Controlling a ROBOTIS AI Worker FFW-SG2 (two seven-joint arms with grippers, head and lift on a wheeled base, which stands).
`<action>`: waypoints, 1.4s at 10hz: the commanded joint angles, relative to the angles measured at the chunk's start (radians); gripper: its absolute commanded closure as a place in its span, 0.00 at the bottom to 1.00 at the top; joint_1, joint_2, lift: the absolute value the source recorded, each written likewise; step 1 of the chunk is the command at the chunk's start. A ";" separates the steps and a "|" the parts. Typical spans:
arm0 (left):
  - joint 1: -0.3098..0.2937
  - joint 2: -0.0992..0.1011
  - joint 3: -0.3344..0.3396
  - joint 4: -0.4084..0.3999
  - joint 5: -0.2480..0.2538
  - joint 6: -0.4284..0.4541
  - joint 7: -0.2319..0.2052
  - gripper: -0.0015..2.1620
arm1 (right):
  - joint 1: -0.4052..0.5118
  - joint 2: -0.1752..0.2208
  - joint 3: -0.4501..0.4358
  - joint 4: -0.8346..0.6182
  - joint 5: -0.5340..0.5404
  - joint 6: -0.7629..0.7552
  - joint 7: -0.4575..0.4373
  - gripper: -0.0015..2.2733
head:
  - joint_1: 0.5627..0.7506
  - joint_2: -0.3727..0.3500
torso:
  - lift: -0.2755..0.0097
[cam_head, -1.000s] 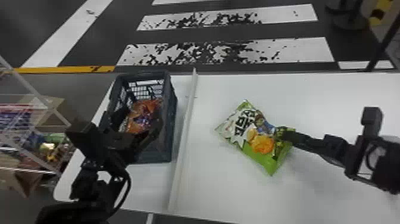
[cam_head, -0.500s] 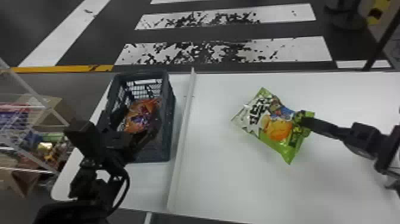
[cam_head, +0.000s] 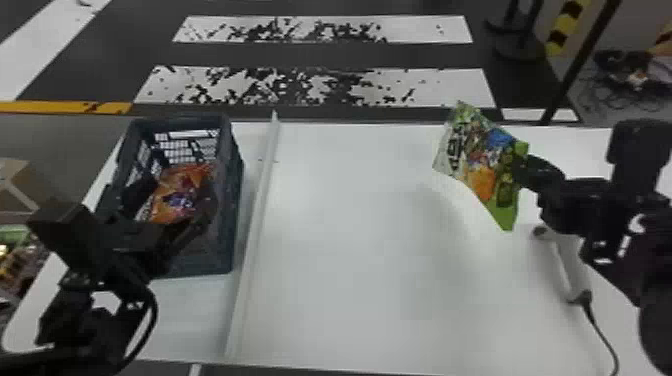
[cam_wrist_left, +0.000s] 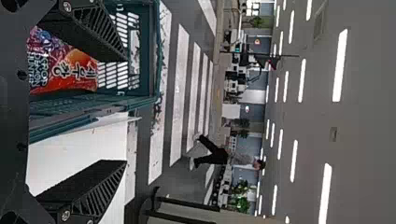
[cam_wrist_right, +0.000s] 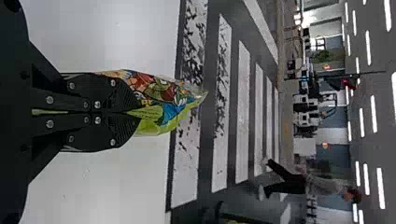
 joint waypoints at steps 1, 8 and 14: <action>0.000 0.001 0.000 0.000 0.001 0.000 0.000 0.05 | 0.064 -0.037 0.158 -0.001 0.314 -0.132 -0.057 0.99 | 0.70 0.58 | 0.63; -0.002 0.006 -0.004 0.006 0.007 0.003 0.000 0.05 | 0.194 -0.210 0.637 0.102 0.935 -0.019 -0.113 0.46 | 0.70 0.72 | 0.63; -0.002 0.012 -0.003 0.017 0.017 0.003 0.000 0.05 | 0.228 -0.206 0.573 -0.081 0.515 -0.016 -0.001 0.03 | 0.70 0.87 | 0.63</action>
